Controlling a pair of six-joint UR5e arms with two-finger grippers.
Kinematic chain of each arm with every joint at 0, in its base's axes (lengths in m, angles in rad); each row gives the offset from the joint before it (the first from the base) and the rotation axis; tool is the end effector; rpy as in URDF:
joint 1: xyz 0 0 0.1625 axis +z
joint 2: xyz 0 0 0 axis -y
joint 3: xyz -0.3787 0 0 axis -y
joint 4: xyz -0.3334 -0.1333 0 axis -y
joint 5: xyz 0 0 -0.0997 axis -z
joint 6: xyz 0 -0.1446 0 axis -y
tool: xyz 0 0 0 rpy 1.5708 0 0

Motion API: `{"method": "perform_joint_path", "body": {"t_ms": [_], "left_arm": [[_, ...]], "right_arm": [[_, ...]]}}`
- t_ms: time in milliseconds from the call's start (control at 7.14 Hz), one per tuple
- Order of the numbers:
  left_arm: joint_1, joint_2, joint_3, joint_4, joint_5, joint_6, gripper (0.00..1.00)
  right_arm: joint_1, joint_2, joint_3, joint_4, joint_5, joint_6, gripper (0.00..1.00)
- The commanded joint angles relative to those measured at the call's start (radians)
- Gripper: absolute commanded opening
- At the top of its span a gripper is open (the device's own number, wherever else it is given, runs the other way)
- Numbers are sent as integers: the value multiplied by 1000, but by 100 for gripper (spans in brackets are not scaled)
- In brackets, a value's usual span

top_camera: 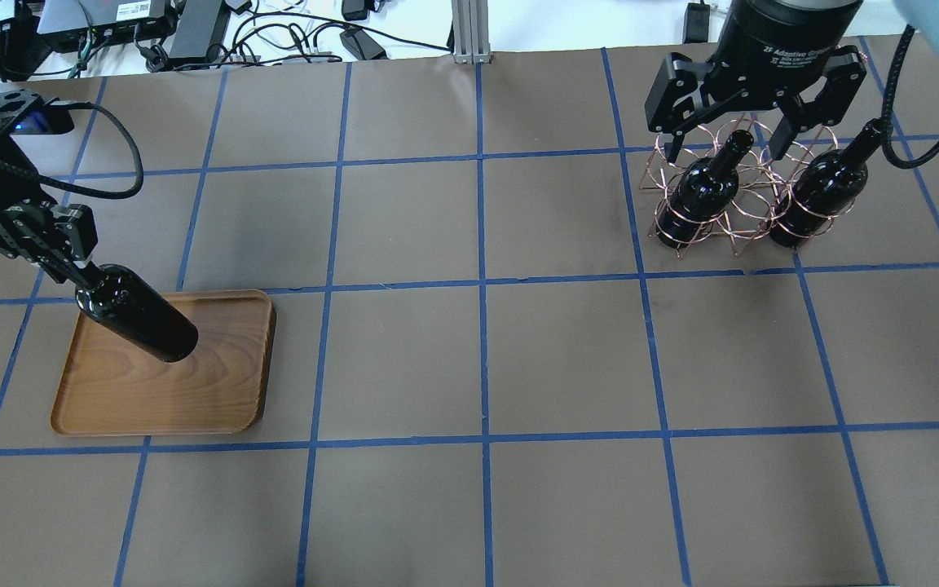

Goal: Take wine from basket and place on tray
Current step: 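Carry the bottle with the left gripper onto the wooden tray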

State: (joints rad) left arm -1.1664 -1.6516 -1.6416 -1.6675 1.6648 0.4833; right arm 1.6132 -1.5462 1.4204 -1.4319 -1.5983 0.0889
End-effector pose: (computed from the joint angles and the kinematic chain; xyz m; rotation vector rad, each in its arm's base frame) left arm 0.0557 -0.4345 0.3256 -0.1401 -3.0892 -0.4110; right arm 0.1478 -0.4320 0.4371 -0.0721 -3.1124 -0.0175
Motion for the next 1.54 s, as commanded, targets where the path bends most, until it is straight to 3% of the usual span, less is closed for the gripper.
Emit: {"method": "perform_joint_path", "body": {"t_ms": [0, 700, 840, 980, 1120, 1400], "left_arm": [[16, -20, -21, 35, 55, 6, 0], [16, -33, -49, 57, 47, -3, 0], [16, -33, -49, 64, 47, -5, 22], [16, -30, -47, 68, 47, -9, 87], [14, -24, -37, 78, 46, -12, 100], [-4, -1, -34, 77, 43, -44, 100]], "right_arm": [[-1, 0, 0, -1, 1, 0, 100], [-1, 1, 0, -2, 0, 0, 100], [-1, 1, 0, -2, -6, 0, 100], [-1, 1, -1, -2, -8, 0, 100], [-1, 1, -1, -2, -8, 0, 100], [-1, 0, -1, -2, -6, 0, 100]]}}
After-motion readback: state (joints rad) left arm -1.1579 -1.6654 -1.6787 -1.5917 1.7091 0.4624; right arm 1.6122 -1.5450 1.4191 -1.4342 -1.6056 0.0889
